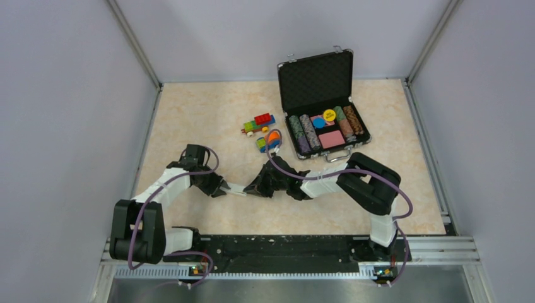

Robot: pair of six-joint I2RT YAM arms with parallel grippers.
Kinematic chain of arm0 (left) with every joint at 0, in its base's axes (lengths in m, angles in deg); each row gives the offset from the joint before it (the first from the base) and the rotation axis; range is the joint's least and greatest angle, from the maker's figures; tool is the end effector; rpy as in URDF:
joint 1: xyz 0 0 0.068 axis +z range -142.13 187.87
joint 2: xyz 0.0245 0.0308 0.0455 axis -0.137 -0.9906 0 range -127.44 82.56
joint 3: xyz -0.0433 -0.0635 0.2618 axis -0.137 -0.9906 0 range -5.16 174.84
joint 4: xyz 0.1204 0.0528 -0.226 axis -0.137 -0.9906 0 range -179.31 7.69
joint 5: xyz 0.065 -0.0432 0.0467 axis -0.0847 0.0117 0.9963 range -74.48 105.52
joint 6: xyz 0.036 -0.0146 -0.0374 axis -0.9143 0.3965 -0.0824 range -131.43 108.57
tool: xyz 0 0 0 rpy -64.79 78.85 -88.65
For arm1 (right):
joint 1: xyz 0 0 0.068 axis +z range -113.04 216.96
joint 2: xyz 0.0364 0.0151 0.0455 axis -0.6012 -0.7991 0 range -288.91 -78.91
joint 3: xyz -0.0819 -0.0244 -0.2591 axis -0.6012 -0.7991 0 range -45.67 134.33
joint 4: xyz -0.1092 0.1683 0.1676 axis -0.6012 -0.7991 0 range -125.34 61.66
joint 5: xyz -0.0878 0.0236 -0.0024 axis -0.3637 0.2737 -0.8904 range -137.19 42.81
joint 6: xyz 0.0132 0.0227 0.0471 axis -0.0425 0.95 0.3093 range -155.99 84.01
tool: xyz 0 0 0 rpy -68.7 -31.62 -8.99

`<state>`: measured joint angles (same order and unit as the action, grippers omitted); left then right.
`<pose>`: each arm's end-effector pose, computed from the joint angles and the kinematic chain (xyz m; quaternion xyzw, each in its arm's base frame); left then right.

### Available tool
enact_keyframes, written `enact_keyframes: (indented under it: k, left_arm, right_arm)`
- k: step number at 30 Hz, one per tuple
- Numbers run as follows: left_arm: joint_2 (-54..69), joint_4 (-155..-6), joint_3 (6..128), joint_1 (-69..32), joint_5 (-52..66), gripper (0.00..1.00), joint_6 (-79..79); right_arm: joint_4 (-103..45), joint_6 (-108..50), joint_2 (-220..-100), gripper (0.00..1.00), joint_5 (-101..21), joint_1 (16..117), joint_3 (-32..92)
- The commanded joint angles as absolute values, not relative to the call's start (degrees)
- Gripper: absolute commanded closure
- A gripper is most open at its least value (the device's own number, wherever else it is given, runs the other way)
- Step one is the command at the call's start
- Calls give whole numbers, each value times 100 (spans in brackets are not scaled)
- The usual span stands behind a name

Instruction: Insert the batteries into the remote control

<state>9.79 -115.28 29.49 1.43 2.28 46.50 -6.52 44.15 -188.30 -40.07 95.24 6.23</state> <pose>0.2047 -0.0314 0.1588 -0.4085 0.8908 -0.1831 0.0775 0.1953 0.3245 0.1245 0.1405 0.8772 0.4456 0.1101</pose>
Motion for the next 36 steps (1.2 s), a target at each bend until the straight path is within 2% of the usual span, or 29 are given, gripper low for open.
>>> enact_keyframes:
  k: [1,5,26,36]
  left_arm:
    - [862,-11240,2901,137,244,68,4623]
    - [832,-11181,2868,137,126,68,4620]
    - [805,-11344,2785,137,400,67,4575]
    - [726,-11366,2745,137,520,68,4561]
  right_arm:
    - [-1297,4250,-19021,100,-4051,9587,801]
    - [-1673,4240,-19052,99,-4125,9599,860]
    - [-3072,3949,-19120,76,-4422,9624,1364]
    - [-3279,3847,-19203,74,-4449,9628,1496]
